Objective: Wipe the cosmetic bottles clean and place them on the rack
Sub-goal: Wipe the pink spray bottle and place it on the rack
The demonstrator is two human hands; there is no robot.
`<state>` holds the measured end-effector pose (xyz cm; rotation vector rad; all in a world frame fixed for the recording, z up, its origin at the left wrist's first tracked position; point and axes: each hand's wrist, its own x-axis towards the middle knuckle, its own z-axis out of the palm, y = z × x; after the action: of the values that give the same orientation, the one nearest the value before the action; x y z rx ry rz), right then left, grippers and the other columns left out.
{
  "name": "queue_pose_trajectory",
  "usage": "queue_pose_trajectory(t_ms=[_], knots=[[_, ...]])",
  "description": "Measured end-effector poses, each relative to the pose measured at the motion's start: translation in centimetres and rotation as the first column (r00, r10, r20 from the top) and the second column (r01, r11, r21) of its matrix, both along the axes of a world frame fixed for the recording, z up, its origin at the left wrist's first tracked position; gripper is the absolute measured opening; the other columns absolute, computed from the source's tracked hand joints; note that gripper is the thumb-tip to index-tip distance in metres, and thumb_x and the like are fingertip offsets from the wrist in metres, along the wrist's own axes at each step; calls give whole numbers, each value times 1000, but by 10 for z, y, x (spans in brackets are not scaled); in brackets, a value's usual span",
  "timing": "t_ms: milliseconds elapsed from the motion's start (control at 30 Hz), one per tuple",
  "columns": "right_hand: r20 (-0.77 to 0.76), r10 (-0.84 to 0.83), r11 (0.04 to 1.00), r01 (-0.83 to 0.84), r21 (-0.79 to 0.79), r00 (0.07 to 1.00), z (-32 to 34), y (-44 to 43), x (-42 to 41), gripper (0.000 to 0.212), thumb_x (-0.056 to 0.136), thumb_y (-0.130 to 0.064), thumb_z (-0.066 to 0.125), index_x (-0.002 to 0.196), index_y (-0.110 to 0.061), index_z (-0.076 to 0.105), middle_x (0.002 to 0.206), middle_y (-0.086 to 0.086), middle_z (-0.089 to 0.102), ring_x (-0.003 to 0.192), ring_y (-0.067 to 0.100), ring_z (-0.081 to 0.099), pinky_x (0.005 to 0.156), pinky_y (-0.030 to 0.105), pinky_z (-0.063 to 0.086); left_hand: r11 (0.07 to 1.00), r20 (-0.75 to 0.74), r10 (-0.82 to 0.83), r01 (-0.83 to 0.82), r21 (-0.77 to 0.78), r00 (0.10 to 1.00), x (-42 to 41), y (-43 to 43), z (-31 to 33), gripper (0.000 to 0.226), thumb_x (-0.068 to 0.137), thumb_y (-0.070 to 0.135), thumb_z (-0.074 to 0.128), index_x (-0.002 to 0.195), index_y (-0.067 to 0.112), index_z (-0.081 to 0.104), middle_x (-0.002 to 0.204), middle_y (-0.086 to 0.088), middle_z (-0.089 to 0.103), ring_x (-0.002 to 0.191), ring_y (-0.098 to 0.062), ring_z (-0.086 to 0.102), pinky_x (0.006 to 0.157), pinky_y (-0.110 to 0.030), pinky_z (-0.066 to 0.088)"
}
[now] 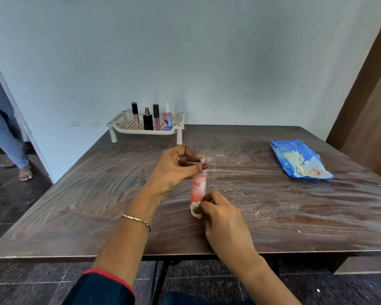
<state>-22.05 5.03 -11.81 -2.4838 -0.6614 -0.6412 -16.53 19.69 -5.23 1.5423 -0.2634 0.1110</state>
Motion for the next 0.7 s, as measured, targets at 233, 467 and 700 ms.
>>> queue_pose_trajectory(t_ms=[233, 467, 700], knots=[[130, 26, 983, -49, 178, 991, 30, 6, 19, 14, 83, -1, 63, 94, -8, 69, 100, 1, 60, 75, 17, 62, 63, 32, 55, 1000, 0, 11, -11, 1, 1000, -3, 3, 1, 14, 80, -4, 67, 89, 4, 61, 96, -9, 75, 93, -24, 71, 76, -35, 59], [130, 62, 990, -77, 120, 990, 29, 16, 18, 11, 85, -6, 66, 95, -9, 69, 99, 1, 58, 70, 16, 58, 58, 25, 49, 994, -24, 76, -78, -81, 997, -4, 9, -2, 12, 85, -8, 61, 87, 4, 56, 94, -11, 75, 87, -24, 72, 71, -33, 60], [-42, 83, 996, -85, -32, 996, 14, 15, 9, 20, 86, -2, 61, 100, -14, 70, 95, -5, 53, 76, 20, 62, 66, 34, 52, 980, -50, 179, -183, -83, 983, 0, 15, -6, 7, 89, -1, 57, 90, 5, 53, 91, -8, 75, 88, -22, 72, 78, -39, 59]])
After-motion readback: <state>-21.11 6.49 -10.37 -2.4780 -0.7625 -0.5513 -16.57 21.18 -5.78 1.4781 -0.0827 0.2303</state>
